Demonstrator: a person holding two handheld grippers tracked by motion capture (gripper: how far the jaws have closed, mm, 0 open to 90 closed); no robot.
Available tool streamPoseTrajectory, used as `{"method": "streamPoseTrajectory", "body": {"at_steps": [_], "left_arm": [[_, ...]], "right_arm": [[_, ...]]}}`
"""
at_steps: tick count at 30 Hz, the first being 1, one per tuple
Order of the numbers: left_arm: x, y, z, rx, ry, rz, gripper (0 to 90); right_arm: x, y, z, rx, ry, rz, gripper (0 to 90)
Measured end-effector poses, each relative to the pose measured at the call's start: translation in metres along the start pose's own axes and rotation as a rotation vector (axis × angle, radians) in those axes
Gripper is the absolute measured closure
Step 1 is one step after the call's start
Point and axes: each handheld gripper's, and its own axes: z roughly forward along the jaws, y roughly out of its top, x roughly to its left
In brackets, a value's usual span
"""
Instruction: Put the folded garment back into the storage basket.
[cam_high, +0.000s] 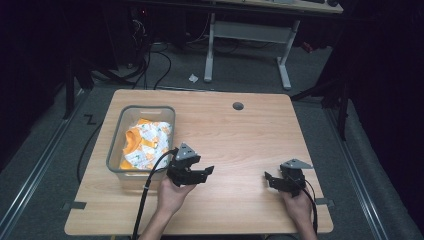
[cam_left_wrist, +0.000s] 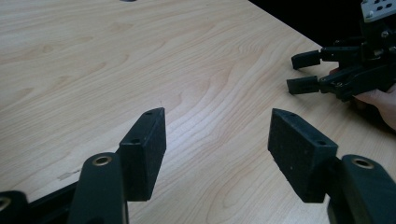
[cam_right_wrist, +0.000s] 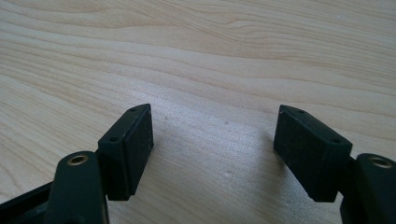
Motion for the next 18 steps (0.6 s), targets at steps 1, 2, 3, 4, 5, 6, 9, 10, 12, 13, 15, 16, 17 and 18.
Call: {"method": "streamPoseTrajectory", "body": {"at_steps": [1,2,3,4,5,6,9,10,12,13,15,16,17,18], "left_arm": [[-0.001,-0.001,0.002,0.001,0.004,0.004,37.5],[-0.002,-0.002,0.003,0.003,0.002,0.003,37.5],[-0.002,-0.003,0.006,0.007,-0.002,0.003,37.5],[-0.003,-0.005,0.009,0.015,-0.001,0.002,37.5],[-0.003,-0.006,0.011,0.019,-0.004,-0.001,37.6],[-0.003,-0.006,0.011,0.019,-0.004,-0.001,37.7],[-0.004,-0.01,0.016,0.021,-0.018,-0.017,37.7],[-0.005,-0.011,0.018,0.024,-0.02,-0.018,37.8],[-0.006,-0.013,0.021,0.031,-0.022,-0.016,37.7],[-0.007,-0.014,0.024,0.037,-0.023,-0.015,37.7],[-0.007,-0.016,0.027,0.044,-0.016,-0.01,37.7],[-0.007,-0.017,0.028,0.045,-0.015,-0.01,37.8],[-0.007,-0.018,0.03,0.051,-0.013,-0.016,37.8],[-0.007,-0.019,0.032,0.054,0.005,-0.005,37.8]], "right_arm": [[0.0,0.0,0.0,0.0,0.0,0.0,28.8],[0.0,0.0,0.0,0.0,0.0,-0.001,28.8],[0.0,0.0,0.0,0.0,0.001,-0.001,28.8],[0.0,0.0,0.0,0.001,0.001,-0.001,28.8],[0.0,0.0,0.0,0.0,0.001,-0.001,28.8],[0.0,0.0,0.0,0.0,0.001,-0.001,28.8],[0.0,0.0,0.0,0.0,0.001,-0.001,28.8],[0.0,0.0,0.0,0.001,0.001,-0.001,28.8],[0.0,0.0,0.0,0.0,0.001,-0.001,28.8],[0.0,0.0,0.0,0.0,0.001,-0.001,28.8],[0.0,0.0,0.0,0.001,0.001,-0.001,28.8],[0.0,0.0,0.0,0.001,0.001,-0.001,28.8],[0.0,0.0,0.0,0.001,0.001,-0.001,28.8],[0.0,0.0,0.0,0.001,0.001,-0.001,28.8]]}}
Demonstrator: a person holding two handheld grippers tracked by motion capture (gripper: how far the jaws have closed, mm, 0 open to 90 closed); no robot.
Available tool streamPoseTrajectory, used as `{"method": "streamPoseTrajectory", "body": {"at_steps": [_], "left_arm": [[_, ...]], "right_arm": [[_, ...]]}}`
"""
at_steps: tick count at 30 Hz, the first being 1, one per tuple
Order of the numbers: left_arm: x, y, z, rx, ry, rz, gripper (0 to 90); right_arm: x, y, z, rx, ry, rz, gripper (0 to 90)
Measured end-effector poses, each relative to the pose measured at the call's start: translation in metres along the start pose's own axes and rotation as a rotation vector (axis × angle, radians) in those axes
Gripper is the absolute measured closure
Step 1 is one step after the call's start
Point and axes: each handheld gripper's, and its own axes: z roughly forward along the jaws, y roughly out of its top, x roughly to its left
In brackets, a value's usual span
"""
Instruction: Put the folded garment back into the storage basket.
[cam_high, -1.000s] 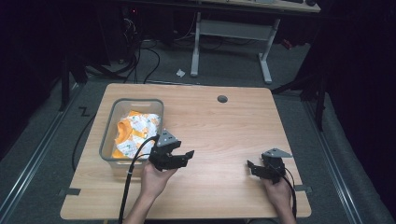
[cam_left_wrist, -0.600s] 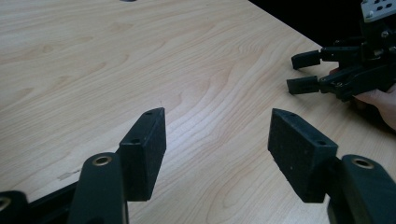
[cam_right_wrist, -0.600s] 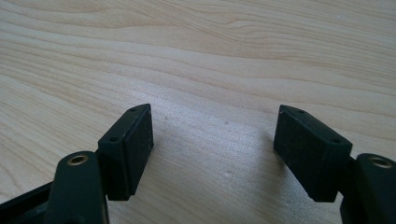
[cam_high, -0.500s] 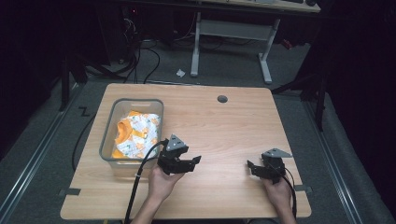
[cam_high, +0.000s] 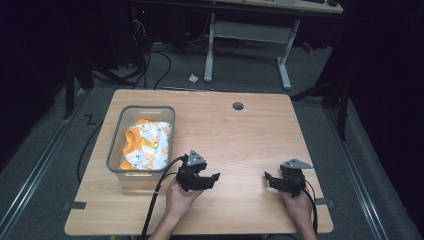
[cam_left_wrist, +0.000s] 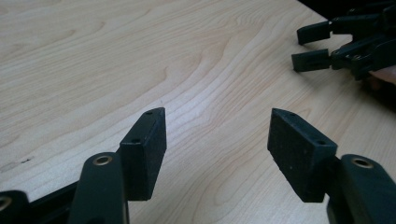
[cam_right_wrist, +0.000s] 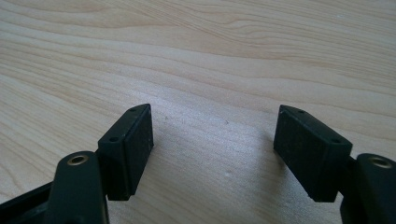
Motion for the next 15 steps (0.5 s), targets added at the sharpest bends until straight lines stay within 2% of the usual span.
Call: {"method": "streamPoseTrajectory", "body": {"at_steps": [3,6,9,12,15], "left_arm": [[0.0,-0.002,0.004,0.007,0.013,0.003,37.9],[0.002,-0.009,0.015,0.029,0.061,0.013,37.9],[0.002,-0.013,0.02,0.036,0.074,0.013,38.0],[0.001,-0.017,0.028,0.048,0.126,0.043,38.1],[0.002,-0.02,0.032,0.056,0.15,0.048,38.1]], "right_arm": [[0.0,0.0,0.0,0.0,0.0,0.0,28.7],[0.0,0.0,0.0,0.0,0.0,0.0,28.8],[0.0,0.0,0.0,0.0,0.0,0.001,28.8],[0.0,0.0,0.0,-0.001,0.0,0.002,28.8],[0.0,0.0,0.0,-0.001,0.001,0.001,28.8]]}}
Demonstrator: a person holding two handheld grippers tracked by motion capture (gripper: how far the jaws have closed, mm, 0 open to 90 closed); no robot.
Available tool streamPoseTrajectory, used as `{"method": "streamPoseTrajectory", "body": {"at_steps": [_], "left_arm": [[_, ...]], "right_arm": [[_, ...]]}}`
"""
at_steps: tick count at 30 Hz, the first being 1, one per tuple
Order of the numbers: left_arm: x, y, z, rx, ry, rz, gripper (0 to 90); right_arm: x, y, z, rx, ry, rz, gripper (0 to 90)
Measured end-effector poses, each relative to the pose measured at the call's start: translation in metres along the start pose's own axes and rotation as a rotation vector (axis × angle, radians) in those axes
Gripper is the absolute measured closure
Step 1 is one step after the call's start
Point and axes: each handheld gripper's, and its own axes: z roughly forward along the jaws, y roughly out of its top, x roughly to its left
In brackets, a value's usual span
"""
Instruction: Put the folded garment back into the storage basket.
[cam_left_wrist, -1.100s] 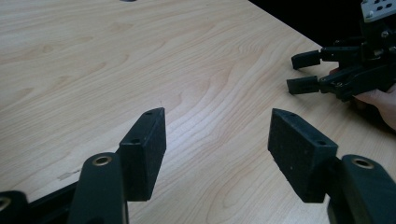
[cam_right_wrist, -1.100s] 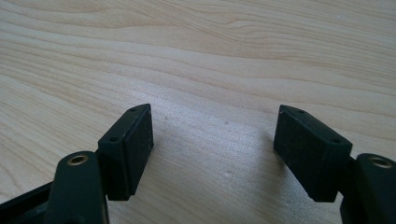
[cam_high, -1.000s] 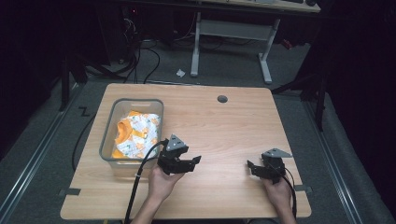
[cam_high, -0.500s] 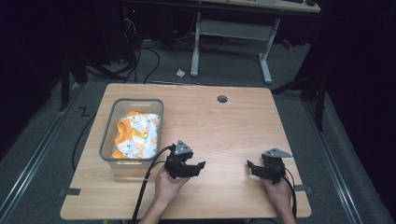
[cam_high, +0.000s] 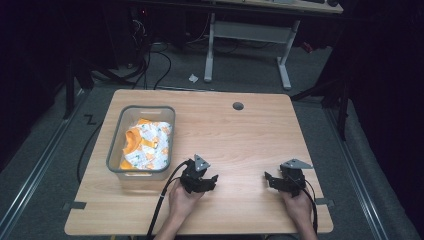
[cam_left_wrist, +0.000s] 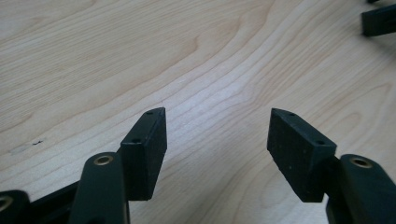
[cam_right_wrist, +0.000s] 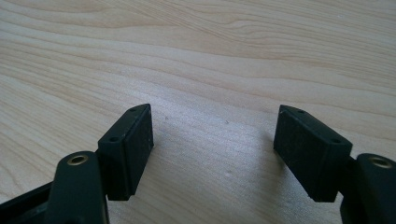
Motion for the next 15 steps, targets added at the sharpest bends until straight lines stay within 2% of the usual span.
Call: {"method": "streamPoseTrajectory", "body": {"at_steps": [2,3,4,5,6,15], "left_arm": [[0.001,-0.002,0.003,0.012,0.013,0.006,37.8],[0.0,-0.005,0.007,0.032,0.037,0.02,37.4],[0.0,-0.005,0.007,0.032,0.037,0.02,36.8],[-0.001,-0.008,0.01,0.015,0.049,0.037,36.8],[0.0,-0.01,0.01,-0.003,0.048,0.035,34.5],[-0.001,-0.011,0.01,-0.001,0.06,0.02,32.4]], "right_arm": [[0.0,0.0,0.0,0.0,0.0,0.0,28.8],[0.0,0.0,0.0,0.0,0.0,0.0,28.8],[0.0,0.0,0.0,0.0,0.0,0.0,28.8],[0.0,0.0,0.0,0.0,0.0,0.0,28.8],[0.0,0.0,0.0,0.001,0.001,0.0,28.8],[0.0,0.0,0.0,0.001,0.001,0.0,28.8]]}}
